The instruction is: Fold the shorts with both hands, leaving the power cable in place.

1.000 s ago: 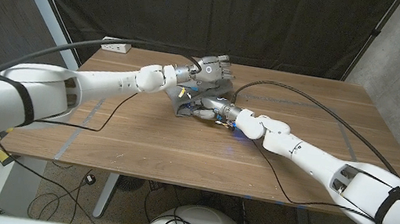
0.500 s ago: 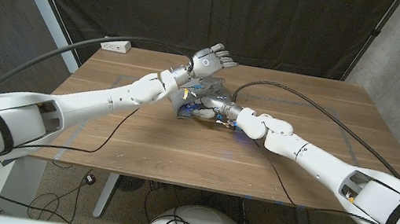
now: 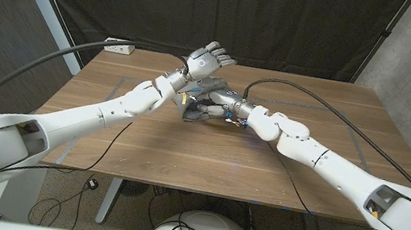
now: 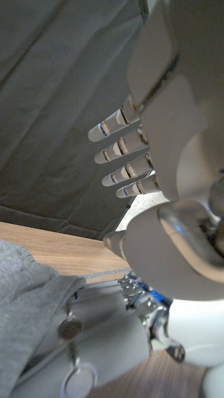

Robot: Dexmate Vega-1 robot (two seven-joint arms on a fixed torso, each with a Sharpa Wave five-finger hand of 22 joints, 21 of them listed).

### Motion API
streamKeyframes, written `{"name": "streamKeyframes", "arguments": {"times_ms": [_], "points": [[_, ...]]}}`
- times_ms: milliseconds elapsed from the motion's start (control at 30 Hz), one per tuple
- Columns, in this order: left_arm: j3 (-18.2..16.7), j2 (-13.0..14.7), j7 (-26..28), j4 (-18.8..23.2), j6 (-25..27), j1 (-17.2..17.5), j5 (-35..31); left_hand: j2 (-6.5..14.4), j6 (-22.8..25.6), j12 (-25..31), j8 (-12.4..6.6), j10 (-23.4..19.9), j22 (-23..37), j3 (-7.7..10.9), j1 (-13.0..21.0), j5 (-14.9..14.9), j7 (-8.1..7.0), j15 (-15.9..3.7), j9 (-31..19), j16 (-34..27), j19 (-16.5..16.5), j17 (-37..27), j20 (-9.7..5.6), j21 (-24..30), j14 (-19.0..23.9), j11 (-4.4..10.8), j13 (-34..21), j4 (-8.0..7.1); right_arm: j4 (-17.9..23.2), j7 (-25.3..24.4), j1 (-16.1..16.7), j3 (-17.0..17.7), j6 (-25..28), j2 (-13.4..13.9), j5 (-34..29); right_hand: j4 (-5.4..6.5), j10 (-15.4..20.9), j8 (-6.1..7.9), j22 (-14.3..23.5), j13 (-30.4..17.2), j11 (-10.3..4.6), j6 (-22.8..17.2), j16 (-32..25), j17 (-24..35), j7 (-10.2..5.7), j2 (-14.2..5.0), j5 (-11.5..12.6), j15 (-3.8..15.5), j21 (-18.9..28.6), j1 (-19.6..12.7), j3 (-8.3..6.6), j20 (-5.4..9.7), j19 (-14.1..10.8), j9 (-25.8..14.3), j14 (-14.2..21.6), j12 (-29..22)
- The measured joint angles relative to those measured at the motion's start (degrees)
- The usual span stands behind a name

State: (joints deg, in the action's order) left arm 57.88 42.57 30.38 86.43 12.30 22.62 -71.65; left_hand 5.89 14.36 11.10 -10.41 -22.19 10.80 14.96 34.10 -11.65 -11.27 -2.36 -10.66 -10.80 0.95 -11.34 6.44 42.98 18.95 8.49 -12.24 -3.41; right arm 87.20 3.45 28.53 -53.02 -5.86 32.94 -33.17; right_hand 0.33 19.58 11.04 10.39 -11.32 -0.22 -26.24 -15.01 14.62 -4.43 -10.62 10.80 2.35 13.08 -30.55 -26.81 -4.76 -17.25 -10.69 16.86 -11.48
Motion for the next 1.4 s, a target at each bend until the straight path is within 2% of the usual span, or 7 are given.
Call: {"name": "streamKeyframes", "arguments": {"times_ms": [400,667,1133,1167,1267,1300,1400], "points": [[-5.95,2.8,-0.85,5.77,1.58,5.96,-0.06,0.0,0.44,0.45,0.0,-0.22,0.0,0.18,0.0,0.0,0.0,0.0,0.0,0.0,0.0,0.15,0.0,0.0,0.01,0.22,-0.01,0.19,11.7,2.05,6.54,4.59,8.85,5.36,-2.08,0.0,1.1,0.42,0.01,0.0,0.33,-1.1,-0.07,-0.27,0.32,0.22,0.0,-0.11,0.28,0.22,0.0,-0.05,-1.49,0.0,1.49,-0.44],[-10.95,4.63,-1.39,9.99,2.46,10.78,2.93,-0.23,0.43,0.45,-0.42,-0.22,-0.01,0.24,-0.23,0.0,0.0,0.0,0.27,0.0,-0.01,0.15,0.0,0.0,0.01,0.22,-0.01,0.24,16.58,1.66,10.13,7.41,14.1,7.29,-2.85,0.0,1.3,0.42,0.01,0.0,0.53,-1.1,-0.07,-0.26,0.32,0.21,0.0,-0.1,0.26,0.22,0.0,-0.06,-1.49,0.0,1.47,-0.44],[-18.88,6.35,-1.95,15.47,4.35,18.61,13.23,-0.23,1.55,0.45,-0.44,0.3,-0.01,0.66,-0.23,-0.01,0.74,0.0,0.27,0.0,0.41,0.18,0.42,-0.41,-0.62,-0.53,-0.02,0.66,19.96,-2.36,14.53,12.89,17.61,8.13,0.09,0.0,1.61,0.42,0.01,0.0,0.22,-1.09,-0.07,-0.25,0.33,0.21,0.0,-0.1,0.25,0.22,0.0,-0.17,-2.01,0.0,1.47,-0.44],[-20.91,6.59,-1.96,16.47,4.47,20.58,15.03,-0.23,1.54,0.45,-0.44,0.3,-0.01,0.66,-0.23,-0.01,0.74,0.0,0.27,0.0,0.41,0.32,0.42,-0.46,-0.62,-0.53,-0.02,0.66,19.97,-3.62,14.73,13.18,17.77,8.1,1.8,0.0,1.61,0.42,0.01,0.0,0.22,-1.09,-0.07,-0.25,0.32,0.21,0.0,-0.1,0.25,0.21,0.0,-0.17,-2.01,0.0,1.47,-0.44],[-20.91,6.59,-1.96,16.47,4.52,20.58,17.65,-0.23,1.85,0.45,-0.44,0.4,-0.01,0.89,-0.23,0.22,1.03,0.0,0.26,-0.01,0.92,0.42,0.92,-0.72,-0.61,-1.05,-0.02,0.89,20.0,-3.62,15.2,13.91,17.77,7.96,1.8,0.0,1.61,0.42,0.02,0.0,0.23,-1.09,-0.07,-0.25,0.32,0.21,0.0,-0.1,0.25,0.21,0.0,-0.17,-2.01,0.0,1.47,-0.44],[-23.2,6.73,-1.95,17.47,4.54,22.76,18.99,-0.23,1.85,0.45,-0.44,0.39,-0.01,0.89,-0.23,0.22,1.04,0.0,0.26,-0.01,0.92,0.42,0.92,-0.85,-0.61,-1.04,-0.02,0.89,20.0,-5.01,15.43,14.3,17.77,7.87,3.66,0.0,1.61,0.42,0.01,0.0,0.23,-1.09,-0.07,-0.25,0.32,0.21,0.0,-0.1,0.25,0.21,0.0,-0.17,-2.01,0.0,1.47,-0.44],[-25.32,6.78,-1.77,18.14,4.39,24.71,22.93,-0.23,1.56,0.45,-0.44,0.8,-0.01,0.89,-0.22,0.22,1.4,-0.02,0.26,-0.01,1.59,0.42,0.96,-0.85,-1.26,-1.45,-0.02,0.89,19.82,-6.51,15.91,15.29,17.35,7.51,5.95,0.0,1.61,0.42,0.02,0.0,0.23,-1.09,-0.07,-0.25,0.33,0.21,0.0,-0.1,0.25,0.22,0.0,-0.17,-2.01,0.0,1.47,-0.44]]}}
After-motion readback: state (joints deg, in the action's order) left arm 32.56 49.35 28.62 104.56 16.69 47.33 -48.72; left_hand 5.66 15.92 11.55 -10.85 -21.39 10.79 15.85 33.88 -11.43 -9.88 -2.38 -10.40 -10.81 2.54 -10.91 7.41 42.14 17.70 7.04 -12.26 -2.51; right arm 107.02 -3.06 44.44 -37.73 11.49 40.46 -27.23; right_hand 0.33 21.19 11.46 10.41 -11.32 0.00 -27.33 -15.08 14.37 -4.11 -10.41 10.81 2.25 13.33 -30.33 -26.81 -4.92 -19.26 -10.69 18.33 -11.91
